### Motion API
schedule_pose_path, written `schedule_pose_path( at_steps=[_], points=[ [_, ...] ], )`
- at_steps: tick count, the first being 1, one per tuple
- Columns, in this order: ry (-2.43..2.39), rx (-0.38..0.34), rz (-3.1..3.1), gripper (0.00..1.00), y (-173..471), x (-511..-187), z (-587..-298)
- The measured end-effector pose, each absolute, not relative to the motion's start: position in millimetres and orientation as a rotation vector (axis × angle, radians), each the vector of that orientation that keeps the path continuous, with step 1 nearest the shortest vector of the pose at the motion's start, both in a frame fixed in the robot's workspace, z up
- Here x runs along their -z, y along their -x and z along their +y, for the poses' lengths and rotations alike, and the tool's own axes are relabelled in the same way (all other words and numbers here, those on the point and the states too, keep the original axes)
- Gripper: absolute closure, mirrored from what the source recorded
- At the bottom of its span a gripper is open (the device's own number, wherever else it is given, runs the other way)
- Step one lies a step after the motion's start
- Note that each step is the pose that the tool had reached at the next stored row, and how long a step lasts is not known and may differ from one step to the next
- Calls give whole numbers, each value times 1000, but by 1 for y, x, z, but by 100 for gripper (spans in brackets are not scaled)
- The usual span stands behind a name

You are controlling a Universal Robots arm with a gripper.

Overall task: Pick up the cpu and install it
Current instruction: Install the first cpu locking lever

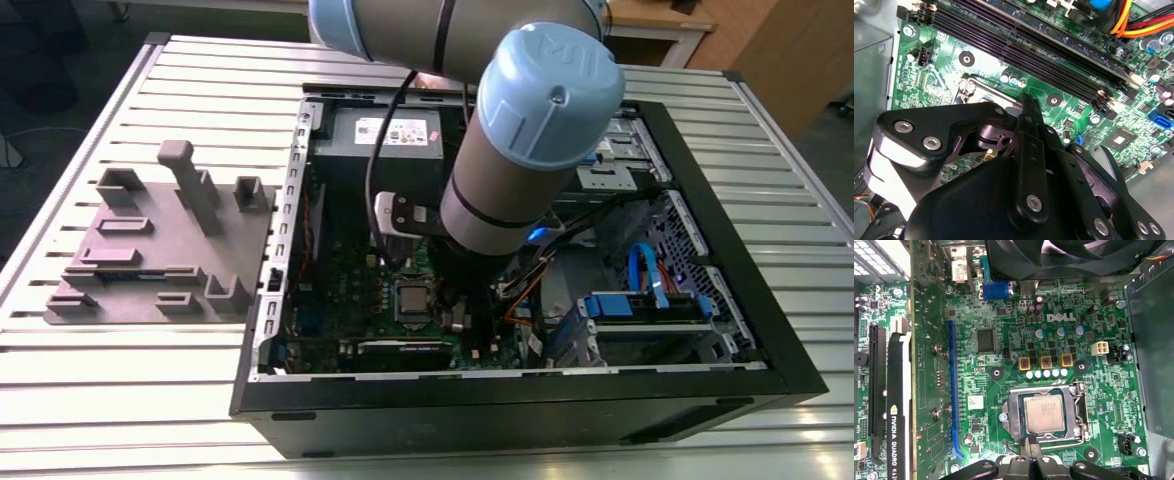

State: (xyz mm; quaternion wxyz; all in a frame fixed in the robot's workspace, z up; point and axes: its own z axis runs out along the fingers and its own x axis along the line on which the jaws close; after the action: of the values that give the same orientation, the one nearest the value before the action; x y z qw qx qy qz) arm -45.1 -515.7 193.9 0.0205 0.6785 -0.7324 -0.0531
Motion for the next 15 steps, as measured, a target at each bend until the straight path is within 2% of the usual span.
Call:
schedule_pose_path(
  at_steps=[15],
  points=[
    [-2111, 162, -2264, 89, 40, -190, -516]
  ],
)
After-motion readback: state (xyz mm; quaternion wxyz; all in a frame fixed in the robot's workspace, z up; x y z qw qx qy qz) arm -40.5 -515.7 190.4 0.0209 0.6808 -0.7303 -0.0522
